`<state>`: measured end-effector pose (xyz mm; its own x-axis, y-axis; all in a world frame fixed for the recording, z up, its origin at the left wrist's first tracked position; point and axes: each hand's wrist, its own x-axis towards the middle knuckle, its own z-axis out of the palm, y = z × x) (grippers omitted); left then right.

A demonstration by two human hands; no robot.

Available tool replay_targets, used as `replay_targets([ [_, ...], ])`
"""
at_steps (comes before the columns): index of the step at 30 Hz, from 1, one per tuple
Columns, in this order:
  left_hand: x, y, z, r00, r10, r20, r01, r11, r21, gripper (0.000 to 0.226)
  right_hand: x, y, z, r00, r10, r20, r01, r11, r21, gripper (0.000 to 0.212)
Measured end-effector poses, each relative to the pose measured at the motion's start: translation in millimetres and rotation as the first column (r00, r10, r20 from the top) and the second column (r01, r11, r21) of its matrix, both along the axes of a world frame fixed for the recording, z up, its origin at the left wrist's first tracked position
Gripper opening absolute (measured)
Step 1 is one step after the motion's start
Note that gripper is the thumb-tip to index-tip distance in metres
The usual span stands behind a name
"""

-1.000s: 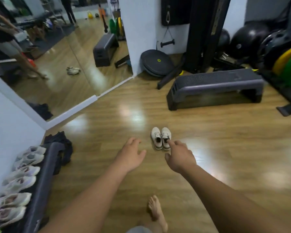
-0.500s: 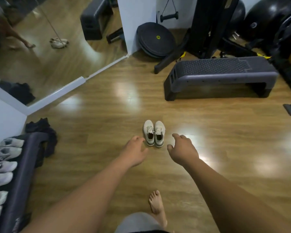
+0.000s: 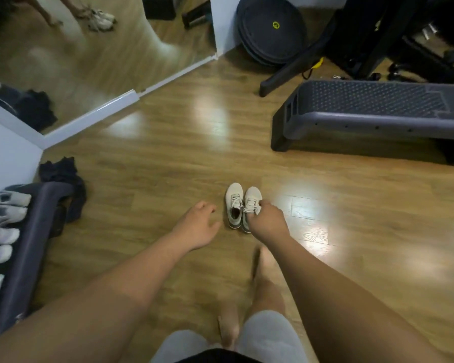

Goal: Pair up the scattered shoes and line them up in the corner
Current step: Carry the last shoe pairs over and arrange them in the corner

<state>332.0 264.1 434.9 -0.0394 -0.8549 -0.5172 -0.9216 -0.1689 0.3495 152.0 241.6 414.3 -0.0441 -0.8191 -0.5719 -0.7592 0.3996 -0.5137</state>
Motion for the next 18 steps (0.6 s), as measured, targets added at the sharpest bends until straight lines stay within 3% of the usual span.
replay_targets([
  [7,-8,-83,-63,0.993,0.093,0.074,-0.105,0.98,0.17,0.046,-10,-99,-94,0.999,-0.014,0.035,0.007,0.981,0.192,0.046],
  [13,-25,-156,-169,0.952,0.293,0.09,-0.307,0.909,0.283,0.037,-16,-145,-198,0.998,-0.055,0.019,0.046,0.946,0.32,0.05],
  [18,-28,-203,-288,0.97,0.238,0.046,-0.238,0.901,0.362,0.029,-11,-165,-302,0.985,-0.165,-0.052,0.172,0.899,0.403,0.043],
])
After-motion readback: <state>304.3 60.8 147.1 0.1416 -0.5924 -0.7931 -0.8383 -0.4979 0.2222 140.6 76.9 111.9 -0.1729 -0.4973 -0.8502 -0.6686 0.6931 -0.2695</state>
